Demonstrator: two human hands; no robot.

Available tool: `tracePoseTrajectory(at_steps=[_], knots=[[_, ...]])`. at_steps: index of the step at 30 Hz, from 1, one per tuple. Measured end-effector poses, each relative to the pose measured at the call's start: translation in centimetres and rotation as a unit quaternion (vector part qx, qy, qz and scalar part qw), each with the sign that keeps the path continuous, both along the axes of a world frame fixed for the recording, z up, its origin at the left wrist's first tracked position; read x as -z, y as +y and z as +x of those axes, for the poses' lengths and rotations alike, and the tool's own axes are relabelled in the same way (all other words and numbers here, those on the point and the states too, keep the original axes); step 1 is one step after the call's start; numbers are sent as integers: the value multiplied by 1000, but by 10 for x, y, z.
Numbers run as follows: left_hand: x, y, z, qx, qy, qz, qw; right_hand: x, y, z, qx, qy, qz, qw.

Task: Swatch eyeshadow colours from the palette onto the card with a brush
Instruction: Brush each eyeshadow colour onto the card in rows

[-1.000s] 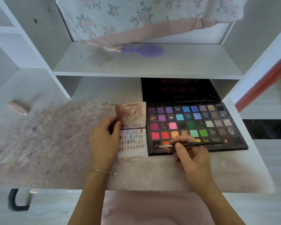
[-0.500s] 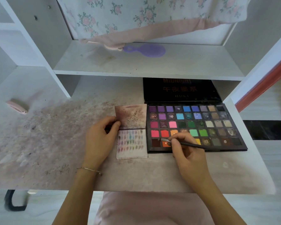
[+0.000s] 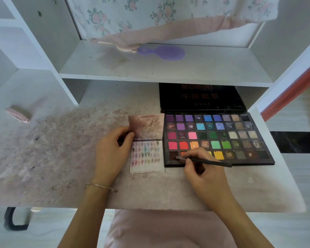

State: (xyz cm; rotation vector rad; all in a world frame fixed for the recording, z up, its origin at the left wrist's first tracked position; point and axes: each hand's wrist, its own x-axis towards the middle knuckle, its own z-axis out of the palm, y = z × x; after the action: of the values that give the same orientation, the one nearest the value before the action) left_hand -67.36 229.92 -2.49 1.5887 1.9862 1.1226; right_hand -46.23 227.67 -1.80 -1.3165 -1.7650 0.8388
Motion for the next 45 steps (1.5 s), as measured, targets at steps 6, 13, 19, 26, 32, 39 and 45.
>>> tracePoseTrajectory(at_steps=[6, 13, 19, 26, 32, 39, 45], knots=[[0, 1, 1, -3, -5, 3, 1000, -1, 0, -1, -9, 2, -4, 1000], [2, 1, -1, -3, -10, 4, 1000, -4, -2, -1, 12, 68, 7, 998], [2, 1, 0, -5, -22, 4, 1000, -3, -3, -28, -30, 103, -20, 994], [1, 2, -1, -11, -6, 6, 1000, 0, -11, -59, -87, 105, -73, 988], [3, 2, -2, -13, 1, 9, 1000, 0, -9, -59, -86, 89, -90, 988], [6, 3, -3, -13, -6, 10, 1000, 0, -8, -59, -99, 87, -113, 985], [6, 4, -2, -13, -20, 17, 1000, -2, -8, -58, -112, 78, -122, 983]])
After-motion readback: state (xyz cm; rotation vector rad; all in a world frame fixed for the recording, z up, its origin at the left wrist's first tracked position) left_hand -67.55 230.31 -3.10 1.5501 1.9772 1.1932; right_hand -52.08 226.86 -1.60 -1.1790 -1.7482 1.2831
